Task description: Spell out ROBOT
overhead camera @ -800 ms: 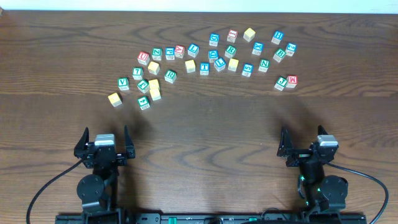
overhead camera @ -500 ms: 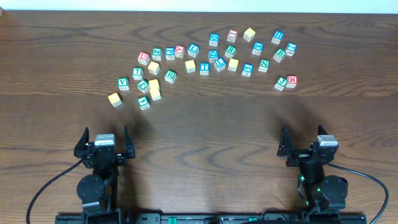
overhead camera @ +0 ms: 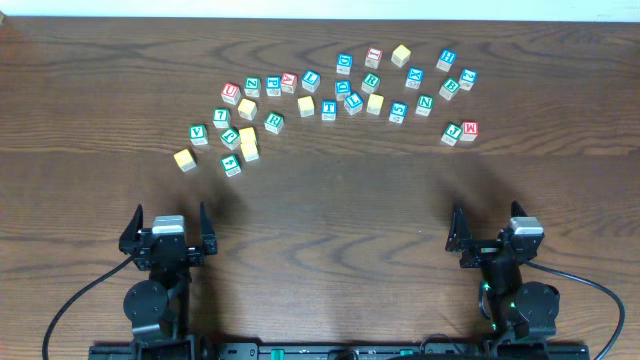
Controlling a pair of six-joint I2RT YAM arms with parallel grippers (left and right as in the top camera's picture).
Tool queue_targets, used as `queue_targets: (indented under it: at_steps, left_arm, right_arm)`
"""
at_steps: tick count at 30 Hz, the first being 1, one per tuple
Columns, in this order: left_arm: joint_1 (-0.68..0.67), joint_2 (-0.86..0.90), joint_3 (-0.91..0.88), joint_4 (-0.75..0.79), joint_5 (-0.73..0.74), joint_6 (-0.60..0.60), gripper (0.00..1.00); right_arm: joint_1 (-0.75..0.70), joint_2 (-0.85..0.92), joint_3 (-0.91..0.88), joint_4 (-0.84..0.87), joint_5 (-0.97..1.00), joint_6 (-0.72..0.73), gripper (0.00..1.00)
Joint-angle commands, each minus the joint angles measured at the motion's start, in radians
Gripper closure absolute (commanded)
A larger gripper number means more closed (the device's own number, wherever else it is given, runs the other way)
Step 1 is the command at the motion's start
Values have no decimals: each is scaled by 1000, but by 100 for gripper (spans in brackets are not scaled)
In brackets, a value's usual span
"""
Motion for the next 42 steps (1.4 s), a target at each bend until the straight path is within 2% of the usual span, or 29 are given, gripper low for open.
queue_targets:
  at_steps: [1, 28, 34, 39, 42]
  left_arm:
    - [2, -5, -11, -43, 14, 13, 2]
    - [2, -4, -11, -27, 14, 10, 2]
    - [2, 1, -5, 26, 14, -74, 2]
    - [2, 75, 67, 26, 29, -74, 2]
    - [2, 201, 147, 30, 29, -73, 2]
  right_arm:
    - [-8, -6, -3, -3, 4, -9, 1]
    - [-8, -6, -3, -3, 4, -10, 1]
    - [-8, -6, -3, -3, 4, -9, 1]
    - [-8, -6, -3, -3, 4, -9, 1]
    - [-8, -6, -3, -3, 4, -10, 1]
